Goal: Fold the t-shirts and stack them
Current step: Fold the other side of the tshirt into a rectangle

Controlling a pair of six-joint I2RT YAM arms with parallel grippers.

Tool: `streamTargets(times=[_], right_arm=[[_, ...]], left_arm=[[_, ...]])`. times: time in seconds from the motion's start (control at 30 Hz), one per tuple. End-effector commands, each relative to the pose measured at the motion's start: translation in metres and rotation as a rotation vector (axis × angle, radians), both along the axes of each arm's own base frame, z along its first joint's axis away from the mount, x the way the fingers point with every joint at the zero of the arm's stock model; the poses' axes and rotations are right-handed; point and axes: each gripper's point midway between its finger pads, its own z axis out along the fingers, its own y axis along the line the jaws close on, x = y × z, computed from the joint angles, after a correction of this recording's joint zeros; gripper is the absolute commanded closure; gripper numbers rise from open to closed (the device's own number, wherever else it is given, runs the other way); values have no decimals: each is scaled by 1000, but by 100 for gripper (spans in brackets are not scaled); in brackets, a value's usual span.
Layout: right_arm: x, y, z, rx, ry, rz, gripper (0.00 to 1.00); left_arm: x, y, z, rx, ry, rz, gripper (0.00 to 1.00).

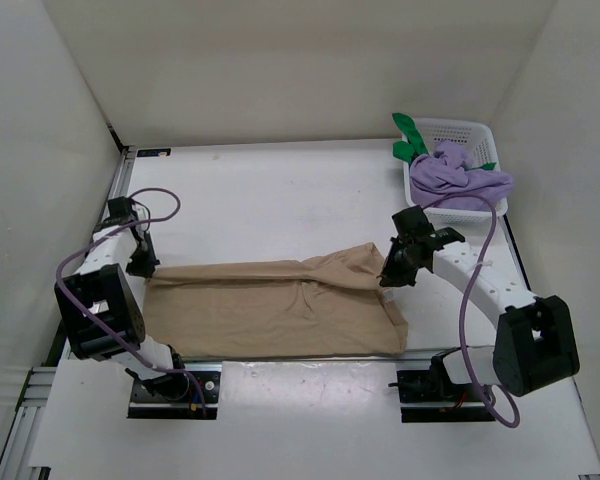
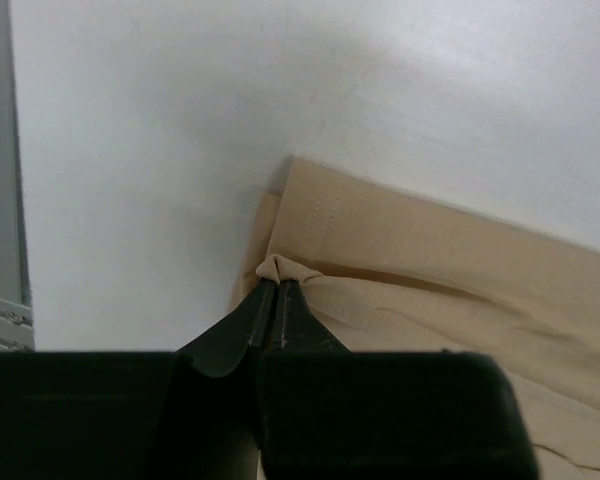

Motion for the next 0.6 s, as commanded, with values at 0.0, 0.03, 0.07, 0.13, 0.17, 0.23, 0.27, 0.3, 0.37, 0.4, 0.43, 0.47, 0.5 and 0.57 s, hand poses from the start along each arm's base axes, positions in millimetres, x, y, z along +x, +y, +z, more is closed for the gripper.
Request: streamTargets(times=[0.0,0.03,0.07,0.13,0.17,0.23,0.27,0.3,0.37,0.4,0.43,0.47,0.5,0.57], right_arm=[[-3,7,-3,19,-1,4,100],[-6,5,-9,10,19,4,100],[-10,4,-15,2,38,4,100],[-11,3,-18,1,41,4,100],[-12,3,-23,-4,51,4,100],[-12,1,-25,-15,56,1,100],[-12,1,-28,-19,66,1,100],[-10,2,-27,-16,57,1,100],[-9,2,-29,-19,55,11,100],[-9,2,-29,-19,55,11,100],[-10,3,-29,-14,57,23,100],[-8,4,-31,-14,57,23,100],[-8,4,-31,-14,57,23,100],[-10,5,-32,-10,67,35,100]], left_arm=[[-17,2,1,30,0,19,87],[-26,0,-2,27,8,19,85],[-30,-2,-3,27,10,19,85],[-37,-4,-1,31,-5,19,76],[-43,-6,-5,28,7,19,75],[-47,-5,-4,41,3,23,66],[-46,-5,-1,45,-10,23,52],[-47,-2,0,58,-6,29,44],[-51,3,3,77,-3,45,38],[-41,6,15,90,-43,47,37],[-37,9,22,106,-64,52,34],[-32,11,33,117,-101,53,31],[-20,15,50,132,-152,56,26],[-8,12,67,116,-207,41,21]])
